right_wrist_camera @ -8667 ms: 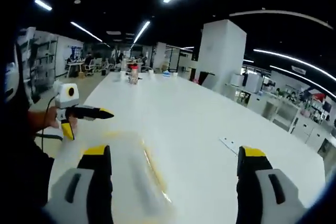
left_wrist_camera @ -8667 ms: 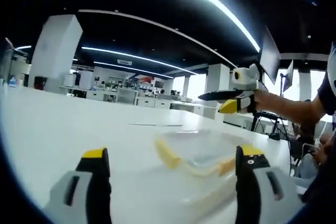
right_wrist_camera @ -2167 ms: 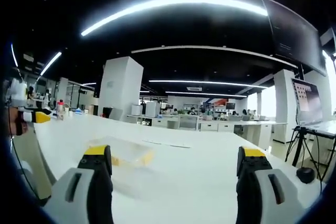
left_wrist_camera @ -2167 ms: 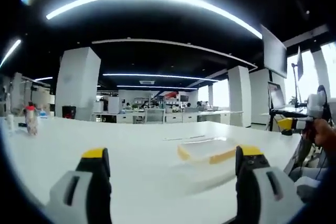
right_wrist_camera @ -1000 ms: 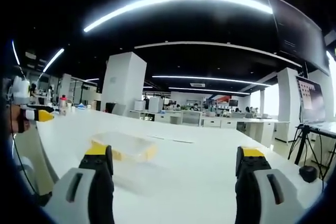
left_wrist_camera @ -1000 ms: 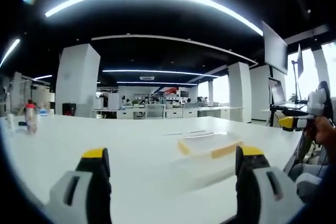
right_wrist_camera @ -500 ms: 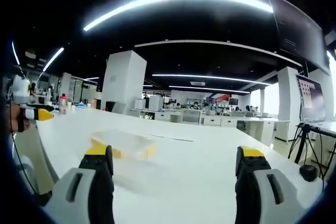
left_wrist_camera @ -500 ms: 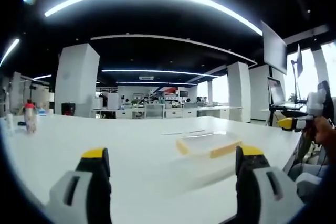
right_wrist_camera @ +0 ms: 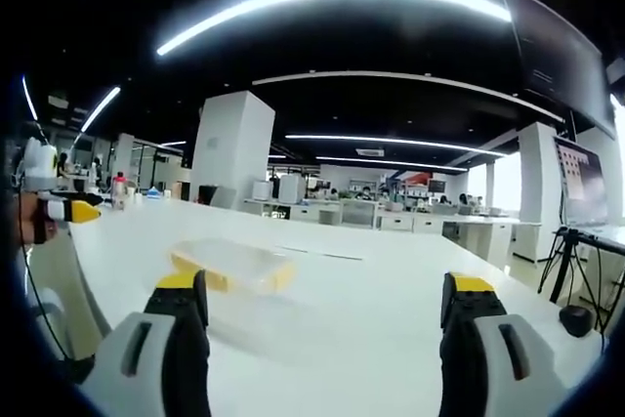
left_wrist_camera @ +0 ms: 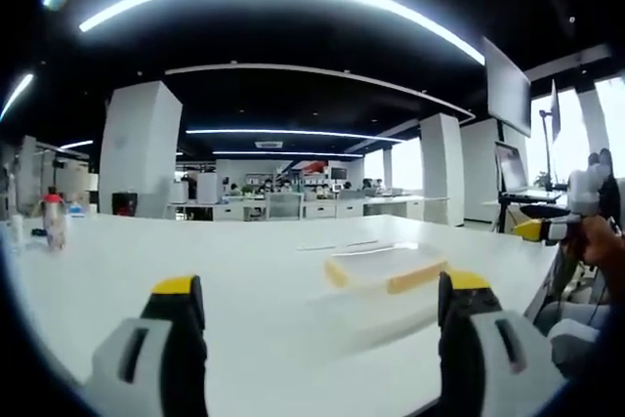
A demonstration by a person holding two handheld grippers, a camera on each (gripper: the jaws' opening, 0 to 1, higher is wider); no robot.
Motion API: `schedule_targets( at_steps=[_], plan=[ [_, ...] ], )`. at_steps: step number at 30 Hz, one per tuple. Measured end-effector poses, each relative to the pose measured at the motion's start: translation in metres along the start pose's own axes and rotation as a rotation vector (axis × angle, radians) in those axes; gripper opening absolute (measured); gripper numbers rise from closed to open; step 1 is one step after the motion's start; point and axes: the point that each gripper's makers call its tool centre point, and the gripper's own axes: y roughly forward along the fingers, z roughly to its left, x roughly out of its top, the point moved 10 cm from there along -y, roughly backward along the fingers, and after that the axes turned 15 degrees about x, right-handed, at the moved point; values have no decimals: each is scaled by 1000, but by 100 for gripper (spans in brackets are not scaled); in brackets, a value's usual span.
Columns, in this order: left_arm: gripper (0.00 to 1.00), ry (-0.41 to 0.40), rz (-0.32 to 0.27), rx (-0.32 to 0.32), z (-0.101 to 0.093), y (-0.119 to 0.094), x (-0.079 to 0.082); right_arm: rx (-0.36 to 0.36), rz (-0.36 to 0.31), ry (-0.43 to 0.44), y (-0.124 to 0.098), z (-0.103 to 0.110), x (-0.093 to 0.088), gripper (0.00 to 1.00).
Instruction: Snap each plastic latch of the storage box into its locked position after aligning the lid with the box until every specified latch is closed and the lid sits flush.
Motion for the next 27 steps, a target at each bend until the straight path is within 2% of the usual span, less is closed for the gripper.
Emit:
schedule_targets(
  at_steps=[8, 11, 13, 16, 20, 27],
  plan=[
    [100, 16, 19, -1, 2, 2, -2, 20, 8, 12, 0, -4, -1, 100],
    [100, 30, -8, 19, 5, 1, 2, 3, -6, -3, -2, -7, 1, 100],
    [100, 32, 13, 13, 4, 0, -1, -10, -3, 6, -2, -10, -1, 100],
    [100, 46, 25, 4, 3, -1, -2, -7, -3, 6, -3, -7, -2, 100],
    [100, 45, -3, 14, 3, -5, 4, -1, -6, 0, -3, -5, 1, 100],
    [100, 31, 9, -1, -1, -4, 2, 5, -1, 6, 0, -3, -2, 100]
  ],
)
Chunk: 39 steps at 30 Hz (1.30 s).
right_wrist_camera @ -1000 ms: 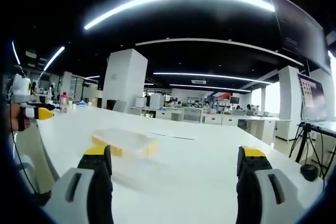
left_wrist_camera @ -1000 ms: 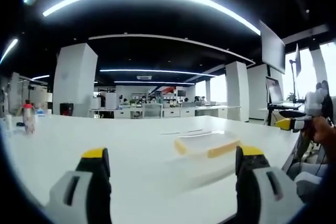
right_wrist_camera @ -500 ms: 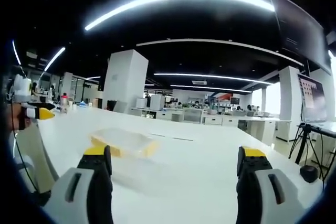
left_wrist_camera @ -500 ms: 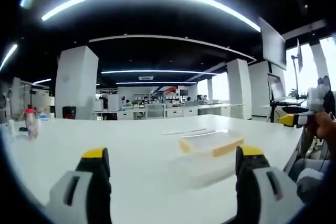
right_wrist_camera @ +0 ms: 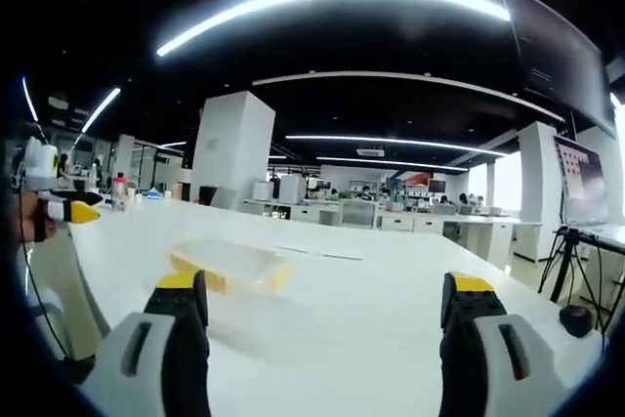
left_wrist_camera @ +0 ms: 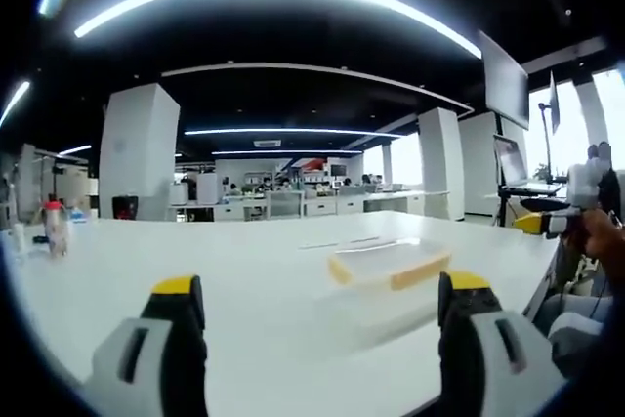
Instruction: Snap each plastic latch of the storage box into its locked position after aligning the lid with the box until every specified latch is closed and the lid sits flush.
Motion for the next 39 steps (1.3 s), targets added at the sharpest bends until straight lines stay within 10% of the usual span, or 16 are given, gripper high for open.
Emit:
schedule_targets(
  at_steps=[39],
  plan=[
    [100, 10, 10, -10, -4, 0, -3, 7, 9, -5, -1, -3, -4, 100]
  ],
)
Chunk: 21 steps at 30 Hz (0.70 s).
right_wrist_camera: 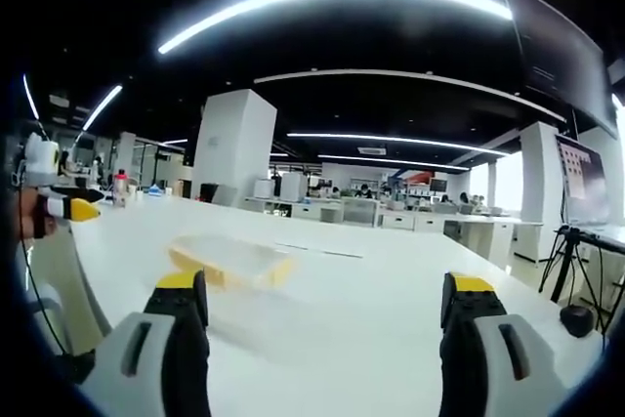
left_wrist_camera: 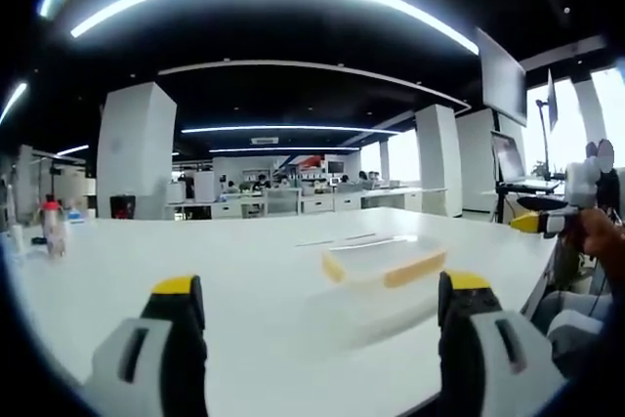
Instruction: Snap each plastic latch of the storage box into its locked position after aligning the lid with the box until every specified latch is closed and the lid sits flush.
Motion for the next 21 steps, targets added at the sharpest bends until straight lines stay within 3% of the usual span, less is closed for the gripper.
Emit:
schedule_targets(
  at_steps=[21],
  plan=[
    [100, 13, 14, -14, -9, -2, 6, -7, -2, -9, -1, 1, 2, 100]
  ],
)
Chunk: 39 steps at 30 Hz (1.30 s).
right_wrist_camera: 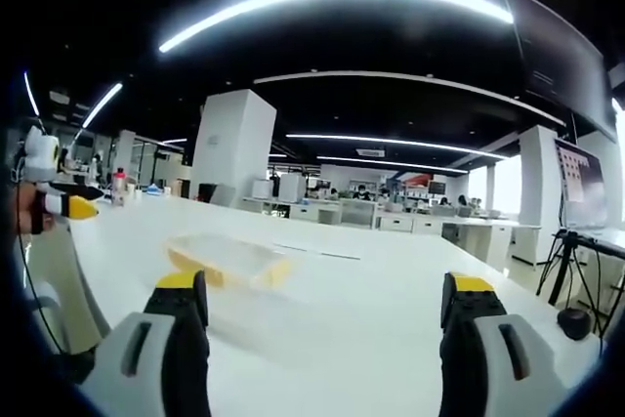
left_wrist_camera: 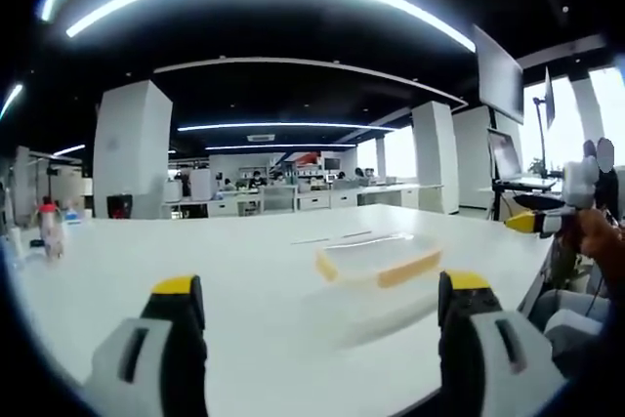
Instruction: Snap each plastic latch of the storage box into its locked position after aligning the lid with the box until every specified latch is closed and the lid sits flush.
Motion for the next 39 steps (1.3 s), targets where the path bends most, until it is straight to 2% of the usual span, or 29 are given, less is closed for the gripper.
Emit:
schedule_targets(
  at_steps=[14, 28, 39],
  plan=[
    [100, 27, 10, 15, 1, 1, 2, -23, -2, 2, -3, -3, 0, 100],
    [100, 23, 25, 32, 2, 0, -6, -2, -2, 0, -3, -2, -6, 100],
    [100, 8, 26, 46, 6, 0, -10, -13, -3, -2, -4, -5, -7, 100]
  ],
)
